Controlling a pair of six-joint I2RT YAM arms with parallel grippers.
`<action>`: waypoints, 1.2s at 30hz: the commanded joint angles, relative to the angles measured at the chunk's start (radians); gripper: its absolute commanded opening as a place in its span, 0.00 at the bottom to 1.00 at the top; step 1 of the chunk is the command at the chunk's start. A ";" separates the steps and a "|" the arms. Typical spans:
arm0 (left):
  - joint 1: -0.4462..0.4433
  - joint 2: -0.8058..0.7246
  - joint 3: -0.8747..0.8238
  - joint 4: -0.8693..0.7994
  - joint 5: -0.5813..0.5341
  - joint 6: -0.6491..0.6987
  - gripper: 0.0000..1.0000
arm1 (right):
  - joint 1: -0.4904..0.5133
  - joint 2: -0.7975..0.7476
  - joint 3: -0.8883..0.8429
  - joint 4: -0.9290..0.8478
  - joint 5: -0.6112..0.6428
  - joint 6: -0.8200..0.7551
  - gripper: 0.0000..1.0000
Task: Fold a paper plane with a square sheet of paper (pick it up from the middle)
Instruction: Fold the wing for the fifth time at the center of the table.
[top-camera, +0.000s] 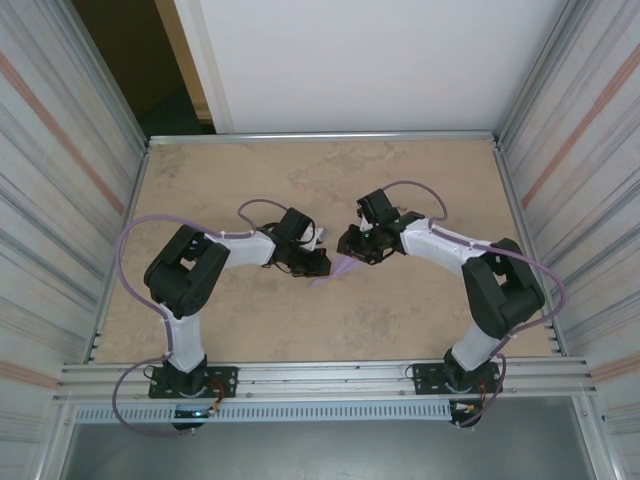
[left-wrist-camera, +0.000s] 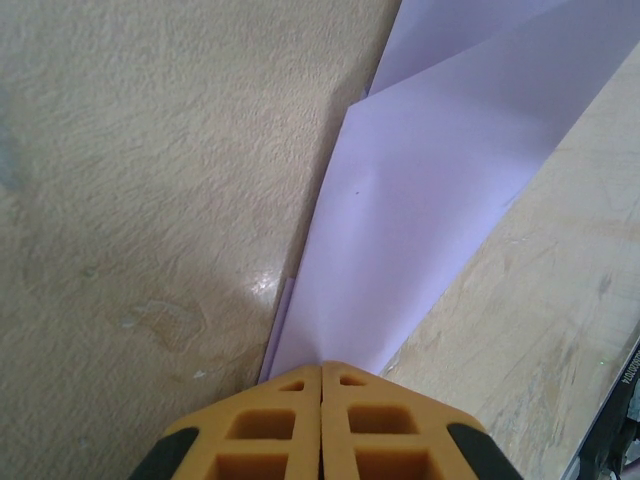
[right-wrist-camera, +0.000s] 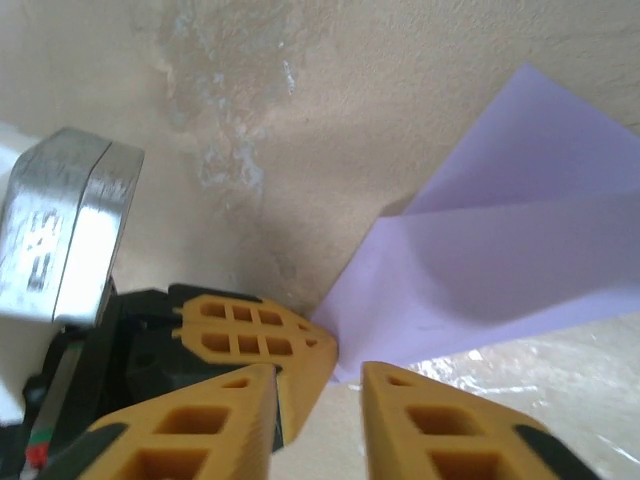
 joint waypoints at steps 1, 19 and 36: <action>0.009 0.026 0.012 -0.041 -0.011 0.006 0.07 | 0.001 0.072 0.032 0.028 -0.017 -0.001 0.21; 0.007 0.022 0.014 -0.039 -0.009 -0.003 0.08 | -0.010 0.154 0.004 0.009 0.019 0.015 0.16; 0.013 -0.054 0.023 -0.012 0.034 -0.016 0.15 | -0.033 0.170 -0.092 0.060 0.034 0.012 0.14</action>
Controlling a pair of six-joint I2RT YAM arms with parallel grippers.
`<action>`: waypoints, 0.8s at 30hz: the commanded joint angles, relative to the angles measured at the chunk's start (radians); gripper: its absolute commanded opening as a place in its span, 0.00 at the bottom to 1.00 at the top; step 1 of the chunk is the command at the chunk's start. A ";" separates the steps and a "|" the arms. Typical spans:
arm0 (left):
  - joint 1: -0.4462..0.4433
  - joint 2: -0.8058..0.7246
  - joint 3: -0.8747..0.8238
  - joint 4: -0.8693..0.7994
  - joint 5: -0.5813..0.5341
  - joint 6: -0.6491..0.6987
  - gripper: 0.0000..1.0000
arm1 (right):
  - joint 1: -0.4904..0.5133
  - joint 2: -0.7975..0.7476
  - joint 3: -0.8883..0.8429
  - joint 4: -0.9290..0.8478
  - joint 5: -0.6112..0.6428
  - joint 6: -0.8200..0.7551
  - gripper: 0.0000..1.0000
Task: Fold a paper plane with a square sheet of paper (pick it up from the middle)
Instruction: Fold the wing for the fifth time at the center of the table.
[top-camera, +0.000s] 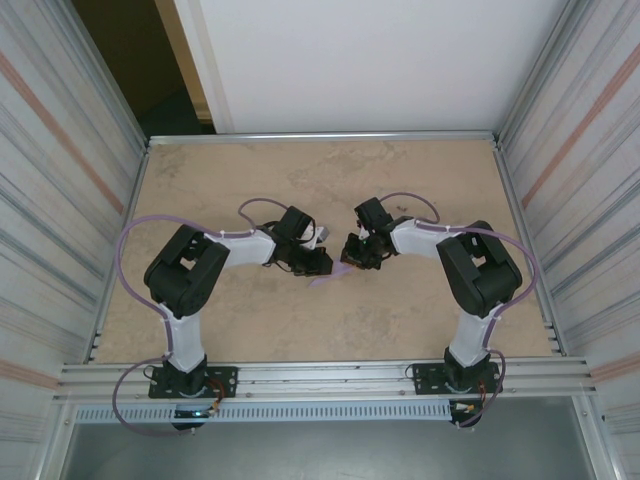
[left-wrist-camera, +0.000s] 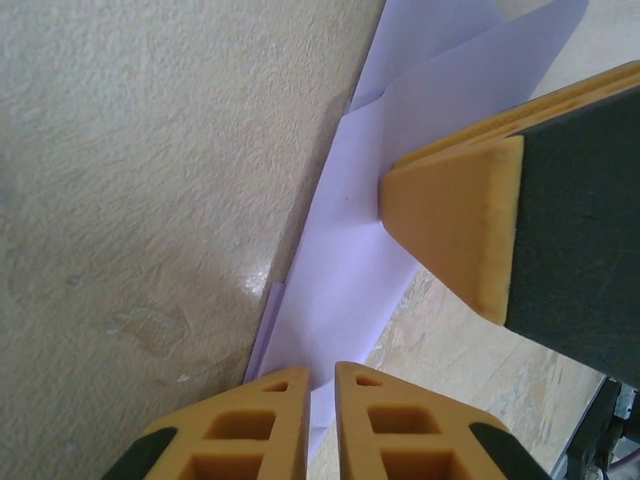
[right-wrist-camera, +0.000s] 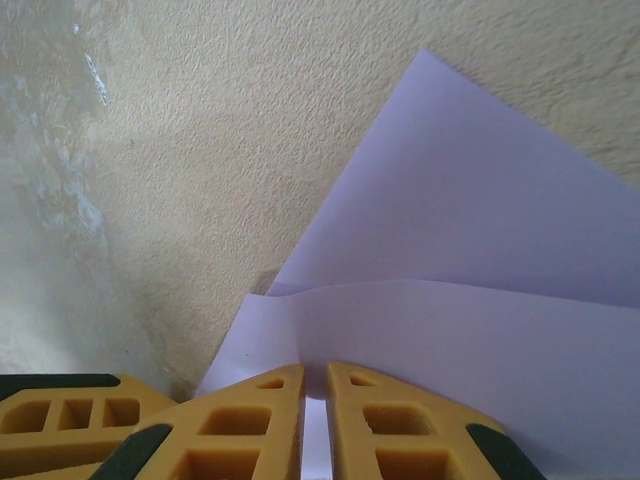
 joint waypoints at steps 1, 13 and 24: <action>0.008 -0.063 0.002 0.005 0.027 -0.014 0.16 | -0.007 0.025 -0.059 -0.015 0.046 0.010 0.14; -0.009 -0.177 -0.124 0.019 -0.026 -0.028 0.22 | -0.007 0.049 -0.080 -0.007 0.065 0.023 0.13; -0.012 -0.147 -0.131 0.004 -0.032 -0.021 0.21 | -0.008 0.070 -0.074 -0.021 0.068 0.032 0.12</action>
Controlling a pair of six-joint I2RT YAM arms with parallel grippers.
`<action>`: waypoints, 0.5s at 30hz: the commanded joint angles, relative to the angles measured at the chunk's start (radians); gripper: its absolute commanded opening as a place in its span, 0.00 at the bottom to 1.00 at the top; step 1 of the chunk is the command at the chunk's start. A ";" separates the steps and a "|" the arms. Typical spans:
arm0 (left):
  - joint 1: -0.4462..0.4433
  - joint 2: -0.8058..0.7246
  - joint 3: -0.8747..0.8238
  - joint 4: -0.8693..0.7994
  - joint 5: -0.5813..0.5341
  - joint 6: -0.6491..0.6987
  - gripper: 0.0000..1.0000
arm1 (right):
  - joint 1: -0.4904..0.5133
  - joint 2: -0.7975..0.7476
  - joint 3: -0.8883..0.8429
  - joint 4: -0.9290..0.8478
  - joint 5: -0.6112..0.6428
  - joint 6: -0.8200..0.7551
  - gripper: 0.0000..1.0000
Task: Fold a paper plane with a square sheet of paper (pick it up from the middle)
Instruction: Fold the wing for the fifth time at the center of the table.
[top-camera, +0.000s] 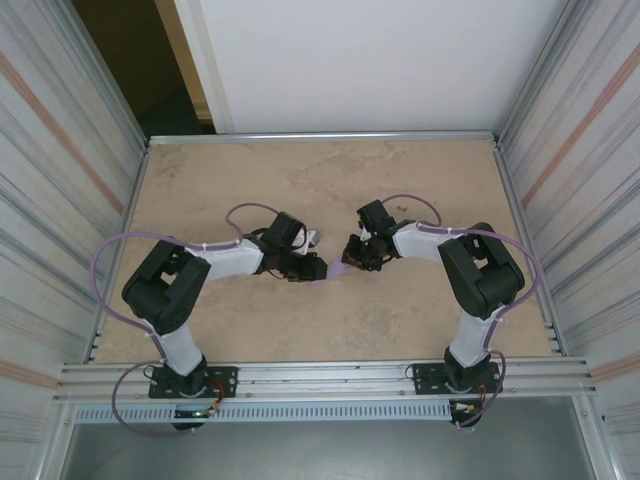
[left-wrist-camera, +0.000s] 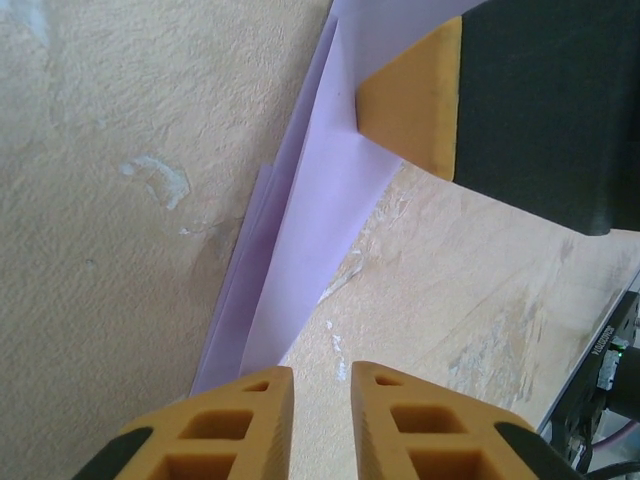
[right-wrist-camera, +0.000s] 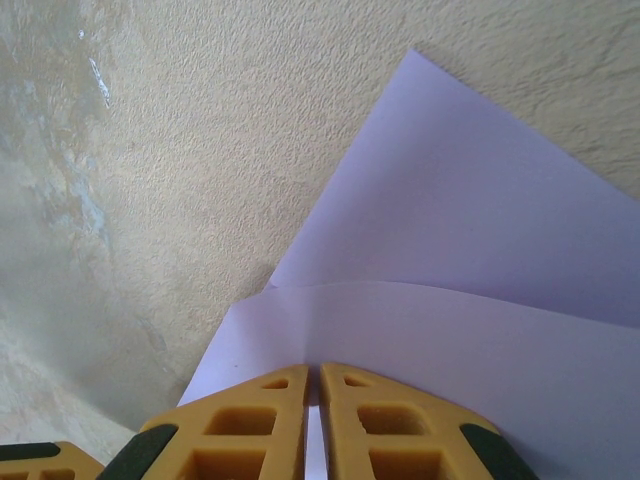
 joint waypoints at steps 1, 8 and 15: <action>-0.005 0.003 0.002 -0.021 -0.017 0.005 0.21 | -0.004 0.081 -0.036 -0.075 0.077 0.025 0.12; 0.001 0.023 0.006 -0.031 -0.039 0.018 0.17 | -0.005 0.097 -0.035 -0.092 0.085 0.026 0.11; 0.008 0.042 0.008 -0.030 -0.054 0.022 0.16 | -0.009 0.114 -0.036 -0.107 0.091 0.030 0.11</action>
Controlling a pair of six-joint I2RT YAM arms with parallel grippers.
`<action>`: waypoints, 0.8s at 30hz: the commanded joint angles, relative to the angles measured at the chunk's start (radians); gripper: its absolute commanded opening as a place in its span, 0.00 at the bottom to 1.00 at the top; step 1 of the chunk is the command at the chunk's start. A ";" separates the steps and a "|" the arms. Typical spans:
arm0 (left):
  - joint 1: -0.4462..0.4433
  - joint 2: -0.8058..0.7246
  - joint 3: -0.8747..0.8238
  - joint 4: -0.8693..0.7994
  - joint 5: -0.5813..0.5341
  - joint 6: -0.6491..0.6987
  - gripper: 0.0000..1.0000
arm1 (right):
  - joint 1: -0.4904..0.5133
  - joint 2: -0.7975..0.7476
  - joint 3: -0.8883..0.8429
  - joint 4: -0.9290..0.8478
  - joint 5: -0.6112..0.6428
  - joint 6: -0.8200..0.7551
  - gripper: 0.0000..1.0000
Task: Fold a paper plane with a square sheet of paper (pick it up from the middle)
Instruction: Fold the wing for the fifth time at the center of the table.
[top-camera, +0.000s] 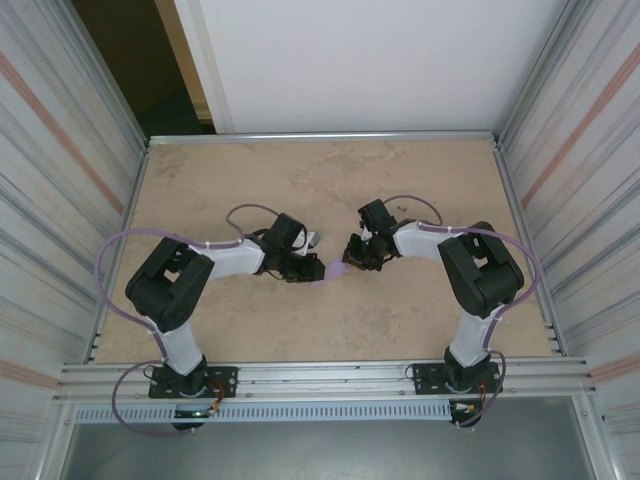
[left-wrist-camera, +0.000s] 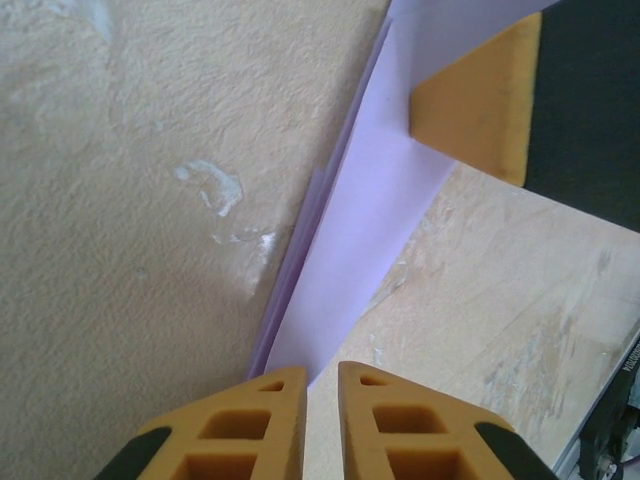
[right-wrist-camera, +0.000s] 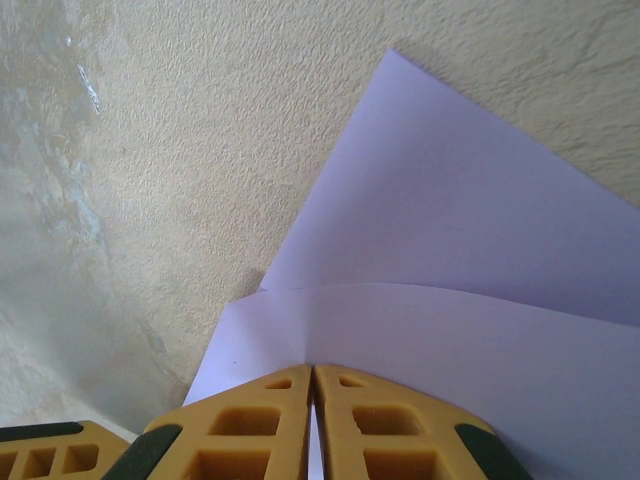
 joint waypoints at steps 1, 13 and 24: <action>0.008 0.017 0.006 -0.030 -0.020 0.020 0.16 | -0.003 0.106 -0.045 -0.097 0.105 0.013 0.11; 0.021 0.049 -0.010 -0.025 -0.028 0.021 0.14 | -0.009 0.115 -0.049 -0.108 0.112 0.010 0.11; 0.024 0.077 0.010 -0.064 -0.023 0.014 0.10 | -0.005 0.018 0.053 -0.088 0.026 -0.062 0.14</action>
